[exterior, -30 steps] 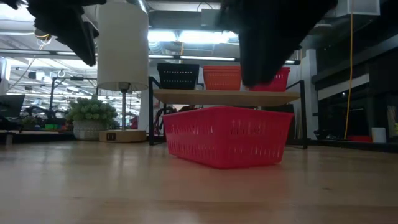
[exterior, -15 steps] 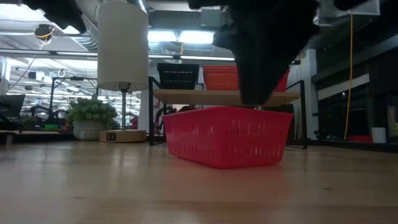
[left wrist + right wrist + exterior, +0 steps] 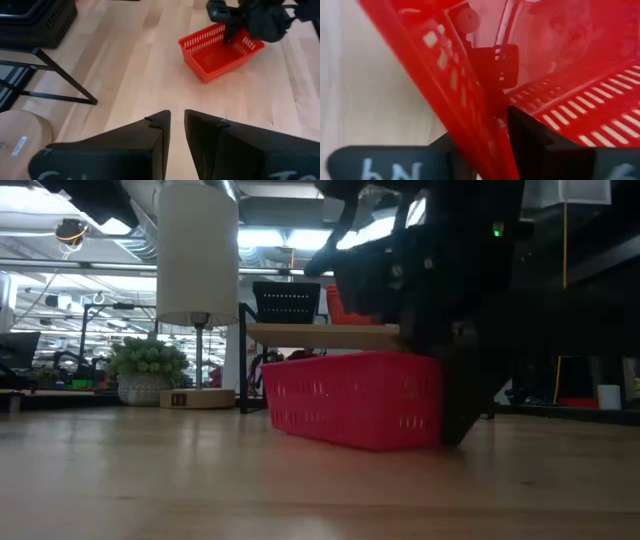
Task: Stack baskets on shelf by color
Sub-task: Stack the red bin on top of the stacked red bins on the shelf
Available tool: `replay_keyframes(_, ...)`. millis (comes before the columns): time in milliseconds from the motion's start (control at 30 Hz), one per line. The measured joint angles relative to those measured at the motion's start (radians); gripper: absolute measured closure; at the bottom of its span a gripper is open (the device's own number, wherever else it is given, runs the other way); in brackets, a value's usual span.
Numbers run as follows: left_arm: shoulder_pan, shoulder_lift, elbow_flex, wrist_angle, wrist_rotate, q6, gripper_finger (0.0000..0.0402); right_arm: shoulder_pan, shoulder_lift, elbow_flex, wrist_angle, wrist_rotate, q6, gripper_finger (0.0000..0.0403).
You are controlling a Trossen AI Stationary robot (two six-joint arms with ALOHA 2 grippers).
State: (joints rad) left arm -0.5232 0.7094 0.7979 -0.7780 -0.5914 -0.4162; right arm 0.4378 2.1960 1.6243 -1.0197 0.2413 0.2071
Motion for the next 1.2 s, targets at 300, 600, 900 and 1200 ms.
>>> replay_keyframes(300, 0.001, 0.004, -0.051, 0.01, -0.081, 0.0, 0.0353, 0.001, 0.004, 0.024, -0.025, 0.001, 0.057, 0.0398)
replay_keyframes(600, 0.001, 0.004, -0.173, 0.048, -0.081, -0.098, 0.0353, 0.068, 0.003, 0.324, -0.449, 0.157, 0.183, 0.0401)
replay_keyframes(900, 0.002, 0.004, -0.422, 0.505, -0.04, 0.065, 0.0353, 0.053, -0.042, 0.545, -0.549, 0.404, 0.191, 0.0402)
replay_keyframes(1200, 0.113, 0.004, -0.608, 1.015, 0.203, 0.39, 0.0353, -0.049, -0.199, 0.638, -0.552, 0.625, 0.067, 0.0403)
